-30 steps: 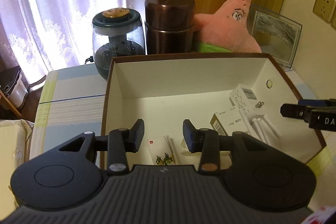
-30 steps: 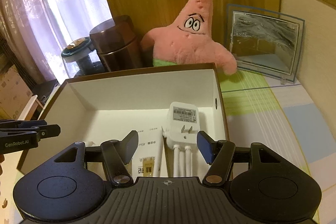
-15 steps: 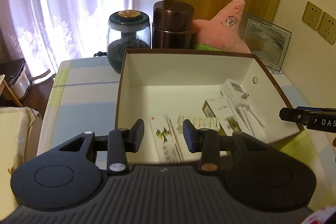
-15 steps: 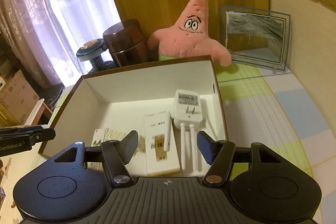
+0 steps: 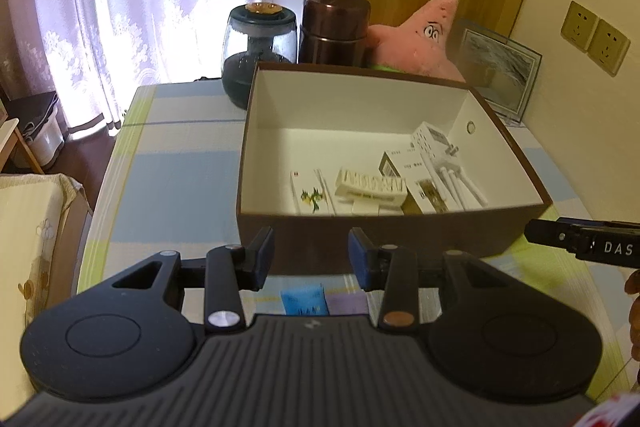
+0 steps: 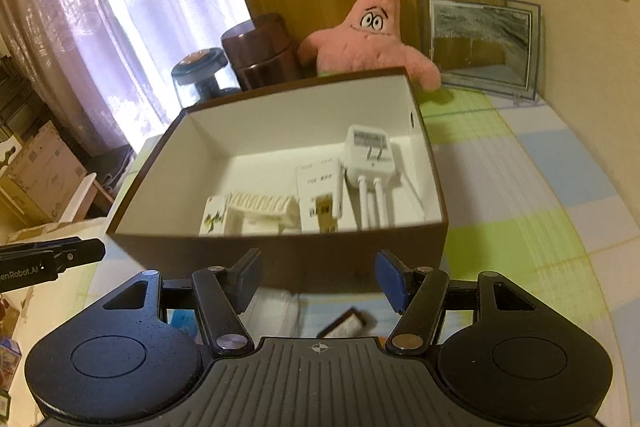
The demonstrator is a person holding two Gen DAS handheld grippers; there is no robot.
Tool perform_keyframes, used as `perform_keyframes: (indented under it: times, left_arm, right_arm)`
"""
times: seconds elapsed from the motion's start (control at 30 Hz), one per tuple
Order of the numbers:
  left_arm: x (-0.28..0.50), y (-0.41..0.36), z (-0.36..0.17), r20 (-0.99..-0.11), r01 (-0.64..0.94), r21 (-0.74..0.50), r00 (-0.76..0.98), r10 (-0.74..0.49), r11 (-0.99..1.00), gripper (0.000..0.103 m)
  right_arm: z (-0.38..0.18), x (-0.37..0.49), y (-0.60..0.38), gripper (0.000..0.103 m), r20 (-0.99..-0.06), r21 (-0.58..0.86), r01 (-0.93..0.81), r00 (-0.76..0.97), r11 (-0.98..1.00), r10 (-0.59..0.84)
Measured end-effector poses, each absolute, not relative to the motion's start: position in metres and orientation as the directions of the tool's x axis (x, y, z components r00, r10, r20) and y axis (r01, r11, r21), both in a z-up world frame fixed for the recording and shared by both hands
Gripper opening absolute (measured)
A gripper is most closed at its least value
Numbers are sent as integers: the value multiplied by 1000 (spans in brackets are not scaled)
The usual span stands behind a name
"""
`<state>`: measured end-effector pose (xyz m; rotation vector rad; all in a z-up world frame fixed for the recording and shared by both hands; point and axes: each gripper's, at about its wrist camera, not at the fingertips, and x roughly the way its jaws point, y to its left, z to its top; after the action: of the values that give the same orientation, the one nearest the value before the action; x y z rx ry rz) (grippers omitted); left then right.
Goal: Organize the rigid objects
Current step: 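Withdraw both open grippers from the brown box toward the items on the table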
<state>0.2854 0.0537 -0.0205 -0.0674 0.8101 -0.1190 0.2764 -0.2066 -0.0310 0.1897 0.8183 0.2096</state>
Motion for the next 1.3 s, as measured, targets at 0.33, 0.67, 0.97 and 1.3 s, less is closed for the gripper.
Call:
perform_keyframes:
  times: [0.33, 0.67, 0.97, 1.3]
  left_arm:
    - [253, 57, -27, -736, 69, -104, 666, -124, 992, 36]
    - [230, 56, -43, -769, 62, -105, 628, -120, 993, 36]
    - [221, 53, -56, -792, 60, -107, 598, -122, 992, 36]
    - [218, 50, -67, -810, 59, -104, 574, -119, 993, 36]
  right_arm:
    - [-37, 245, -205, 59, -715, 269, -104, 645, 958, 271]
    - [-51, 225, -204, 59, -747, 275, -105, 603, 956, 281]
    - [-63, 216, -202, 59, -769, 275, -103, 573, 956, 283]
    - [-76, 216, -200, 59, -792, 276, -97, 541, 956, 284]
